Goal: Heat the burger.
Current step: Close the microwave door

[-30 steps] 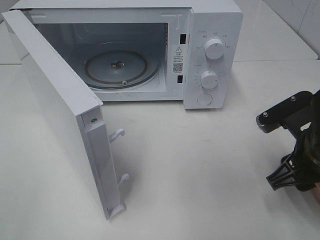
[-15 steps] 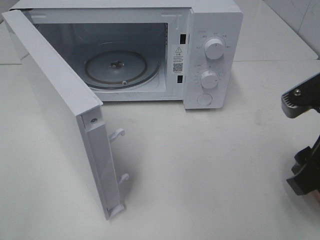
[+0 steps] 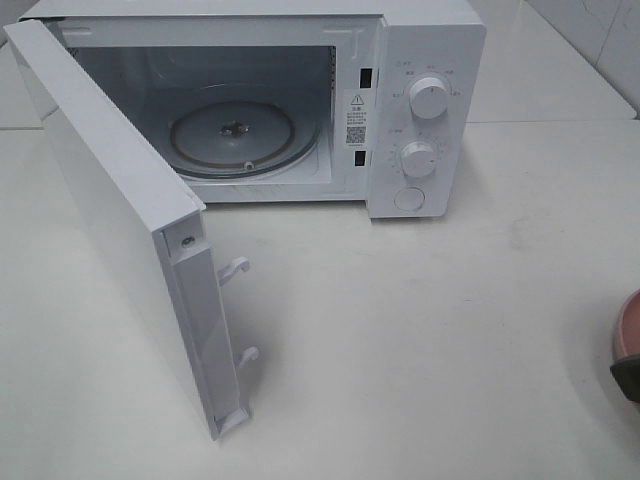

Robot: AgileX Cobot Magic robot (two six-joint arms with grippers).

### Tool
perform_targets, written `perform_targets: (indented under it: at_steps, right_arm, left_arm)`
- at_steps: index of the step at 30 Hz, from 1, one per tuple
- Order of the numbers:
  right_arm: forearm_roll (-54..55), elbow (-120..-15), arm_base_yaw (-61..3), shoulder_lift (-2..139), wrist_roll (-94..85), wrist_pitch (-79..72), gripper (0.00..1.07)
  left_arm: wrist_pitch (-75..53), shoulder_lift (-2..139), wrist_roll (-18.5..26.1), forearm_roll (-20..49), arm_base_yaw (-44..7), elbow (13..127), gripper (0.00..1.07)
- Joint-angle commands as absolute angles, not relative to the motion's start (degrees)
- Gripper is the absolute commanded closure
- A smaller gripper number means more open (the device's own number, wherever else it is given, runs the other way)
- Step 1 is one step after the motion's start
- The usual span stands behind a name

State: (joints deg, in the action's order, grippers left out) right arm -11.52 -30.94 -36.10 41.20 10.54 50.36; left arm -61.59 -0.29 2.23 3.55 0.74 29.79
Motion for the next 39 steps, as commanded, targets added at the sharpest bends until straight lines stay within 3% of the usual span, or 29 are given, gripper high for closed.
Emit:
perform_targets:
  at_steps: [1, 17, 25, 39]
  right_arm:
    - [-9.63, -31.28, -36.1, 38.67, 9.51, 52.65, 0.28]
    - [-6.13, -30.88, -35.35, 22.17, 8.37, 57.87, 0.31]
    - [-6.53, -30.71, -25.1, 11.46, 6.02, 55.46, 0.31]
    - [-3.55, -28.53, -13.81, -0.29, 5.16, 57.24, 0.31]
  left_arm:
    - [-61.19, -0.57, 2.01, 3.5, 0.8, 29.62, 0.07]
    - [-61.19, -0.57, 2.01, 3.5, 0.8, 29.62, 0.07]
    - [-61.19, -0.57, 2.01, 3.5, 0.8, 29.62, 0.07]
    - [-61.19, -0.57, 2.01, 3.5, 0.8, 29.62, 0.07]
